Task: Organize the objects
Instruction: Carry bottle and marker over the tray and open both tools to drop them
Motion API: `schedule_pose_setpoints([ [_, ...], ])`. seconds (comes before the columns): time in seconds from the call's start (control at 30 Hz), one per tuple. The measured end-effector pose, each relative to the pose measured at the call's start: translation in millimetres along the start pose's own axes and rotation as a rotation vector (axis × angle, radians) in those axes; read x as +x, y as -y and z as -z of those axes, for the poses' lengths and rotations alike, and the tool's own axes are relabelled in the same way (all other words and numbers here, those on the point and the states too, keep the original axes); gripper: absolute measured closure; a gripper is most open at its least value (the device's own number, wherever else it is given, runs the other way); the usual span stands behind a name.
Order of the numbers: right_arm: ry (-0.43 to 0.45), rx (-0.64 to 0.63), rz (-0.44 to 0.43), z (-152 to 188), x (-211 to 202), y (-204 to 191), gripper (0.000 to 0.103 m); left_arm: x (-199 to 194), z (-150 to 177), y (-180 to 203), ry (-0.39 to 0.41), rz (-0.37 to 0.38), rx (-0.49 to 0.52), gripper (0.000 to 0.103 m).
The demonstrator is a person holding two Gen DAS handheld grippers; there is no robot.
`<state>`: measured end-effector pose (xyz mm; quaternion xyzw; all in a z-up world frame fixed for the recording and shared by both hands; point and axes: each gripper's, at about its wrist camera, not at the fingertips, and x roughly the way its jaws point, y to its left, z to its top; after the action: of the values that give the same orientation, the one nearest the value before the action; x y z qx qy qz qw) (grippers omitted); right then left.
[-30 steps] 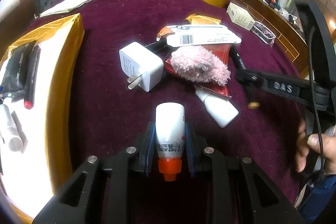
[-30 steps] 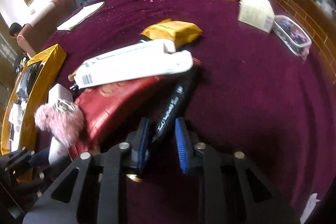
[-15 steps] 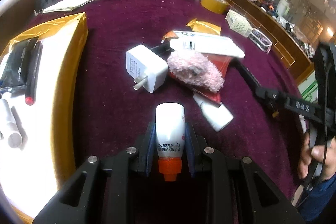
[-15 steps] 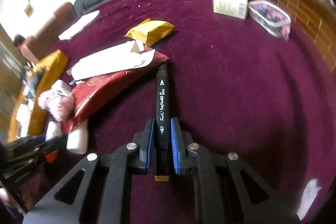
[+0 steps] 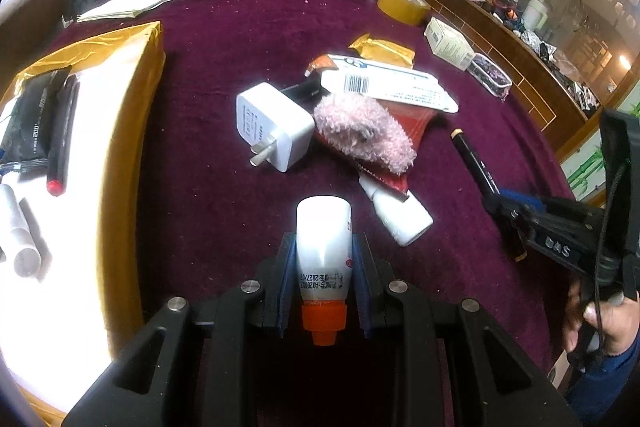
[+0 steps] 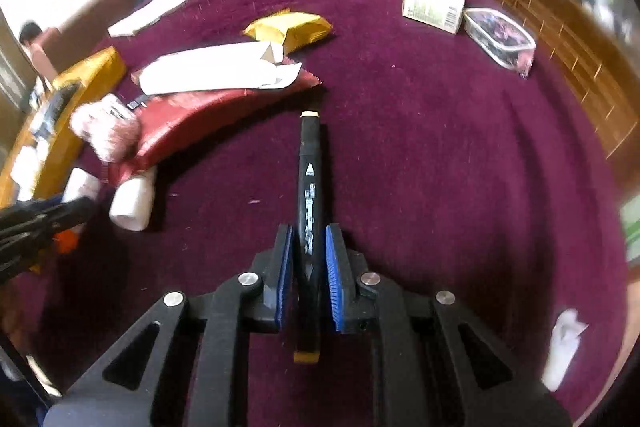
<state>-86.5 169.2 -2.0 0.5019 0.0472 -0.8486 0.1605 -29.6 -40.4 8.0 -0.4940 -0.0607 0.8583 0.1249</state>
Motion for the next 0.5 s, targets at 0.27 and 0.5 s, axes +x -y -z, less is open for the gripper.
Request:
schedule_pose_setpoints([
  [0.27, 0.054, 0.059, -0.064, 2, -2, 15, 0.091, 1, 3, -3, -0.006, 0.010, -0.009, 0.080],
  [0.5, 0.082, 0.194, -0.235, 3, -19, 29, 0.091, -15, 1, -6, 0.024, 0.040, -0.018, 0.080],
])
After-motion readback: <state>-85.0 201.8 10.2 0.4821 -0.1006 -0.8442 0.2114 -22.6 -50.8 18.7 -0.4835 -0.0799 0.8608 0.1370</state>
